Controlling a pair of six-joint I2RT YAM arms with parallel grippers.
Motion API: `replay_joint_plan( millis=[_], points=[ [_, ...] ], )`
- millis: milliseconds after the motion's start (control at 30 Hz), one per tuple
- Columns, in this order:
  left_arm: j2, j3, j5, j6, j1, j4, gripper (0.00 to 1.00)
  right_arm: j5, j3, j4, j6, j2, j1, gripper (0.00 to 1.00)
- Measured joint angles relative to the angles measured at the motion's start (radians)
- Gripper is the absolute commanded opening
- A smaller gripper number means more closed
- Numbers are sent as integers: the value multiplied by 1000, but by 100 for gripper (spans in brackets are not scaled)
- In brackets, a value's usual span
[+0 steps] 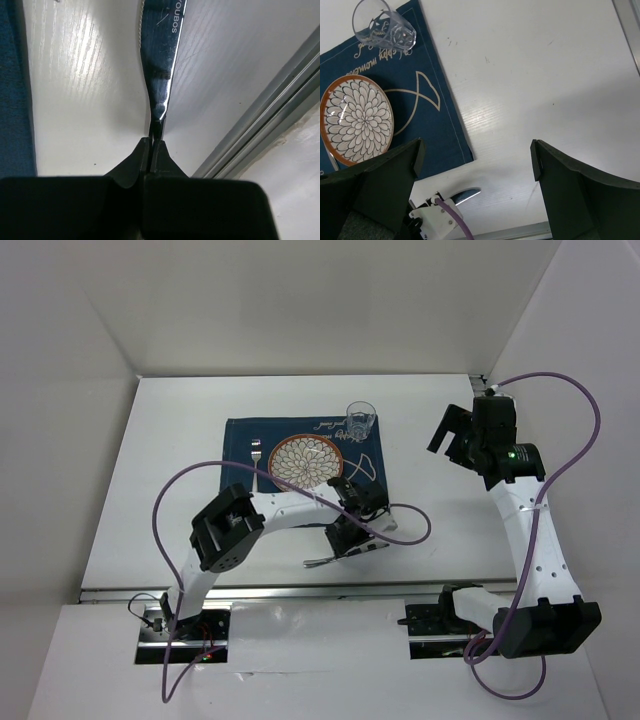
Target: Set the dinner table for one person
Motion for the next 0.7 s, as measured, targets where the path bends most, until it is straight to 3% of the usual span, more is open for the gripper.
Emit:
replay_joint_plan(
  millis=[133,233,367,400,567,700],
  points=[
    [-2,0,-21,-5,-1,0,0,3,0,0,0,0,0,100],
    [-3,0,-37,-9,-1,1,9,3,0,0,0,0,0,100],
    [-22,0,-53,-27,0,3,24,2,0,0,0,0,0,100],
    [-34,0,-55,-32,0,6,32,2,0,0,0,0,0,100],
    [-101,-2,-60,-40,-1,23,55,-2,0,0,0,0,0,100],
    [-129,-39,-59,-59,-5,42,55,-5,0,0,0,0,0,100]
  ],
)
